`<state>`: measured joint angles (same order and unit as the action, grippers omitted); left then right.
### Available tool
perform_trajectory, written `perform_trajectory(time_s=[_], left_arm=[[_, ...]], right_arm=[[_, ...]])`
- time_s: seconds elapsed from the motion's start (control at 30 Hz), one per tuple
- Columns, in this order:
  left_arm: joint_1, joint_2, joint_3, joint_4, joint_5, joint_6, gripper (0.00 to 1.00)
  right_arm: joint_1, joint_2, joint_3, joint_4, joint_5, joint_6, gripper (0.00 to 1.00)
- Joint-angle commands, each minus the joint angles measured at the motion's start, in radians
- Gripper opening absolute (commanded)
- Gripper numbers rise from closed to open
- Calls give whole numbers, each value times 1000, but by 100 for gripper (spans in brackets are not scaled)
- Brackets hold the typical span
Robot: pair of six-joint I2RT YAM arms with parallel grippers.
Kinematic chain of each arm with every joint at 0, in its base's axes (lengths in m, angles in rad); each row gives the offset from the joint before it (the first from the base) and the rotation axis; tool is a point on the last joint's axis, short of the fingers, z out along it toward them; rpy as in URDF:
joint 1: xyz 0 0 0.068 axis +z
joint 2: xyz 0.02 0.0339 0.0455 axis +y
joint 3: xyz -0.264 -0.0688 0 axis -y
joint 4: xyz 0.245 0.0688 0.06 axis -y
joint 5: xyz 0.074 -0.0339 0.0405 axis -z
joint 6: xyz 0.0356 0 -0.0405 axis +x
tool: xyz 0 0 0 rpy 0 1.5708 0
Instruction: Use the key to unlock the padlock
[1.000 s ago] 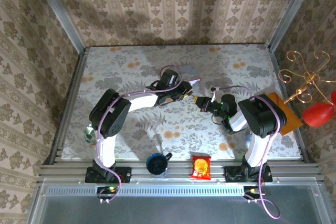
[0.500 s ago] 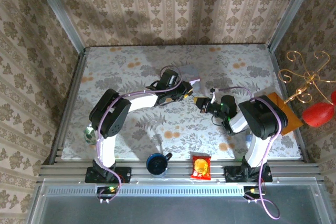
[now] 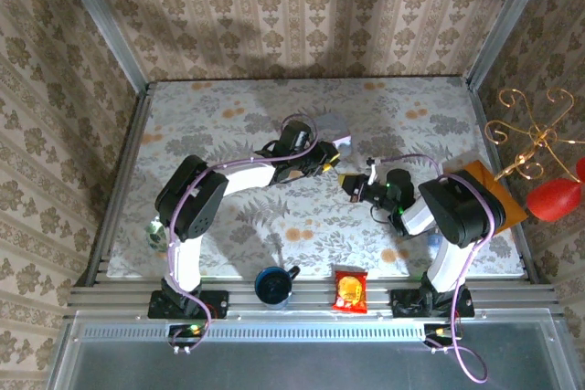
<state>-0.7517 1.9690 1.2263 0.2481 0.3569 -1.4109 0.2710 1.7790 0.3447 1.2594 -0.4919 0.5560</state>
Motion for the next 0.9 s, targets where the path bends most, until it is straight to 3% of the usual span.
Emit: perform_trajectory(time_s=[0.0, 0.87], left_arm=[[0, -68, 1, 53, 43, -30, 0], [6, -51, -30, 66, 53, -41, 0]], right_arm=[[-24, -2, -9, 40, -45, 1, 0], [-53, -56, -7, 39, -73, 15, 0]])
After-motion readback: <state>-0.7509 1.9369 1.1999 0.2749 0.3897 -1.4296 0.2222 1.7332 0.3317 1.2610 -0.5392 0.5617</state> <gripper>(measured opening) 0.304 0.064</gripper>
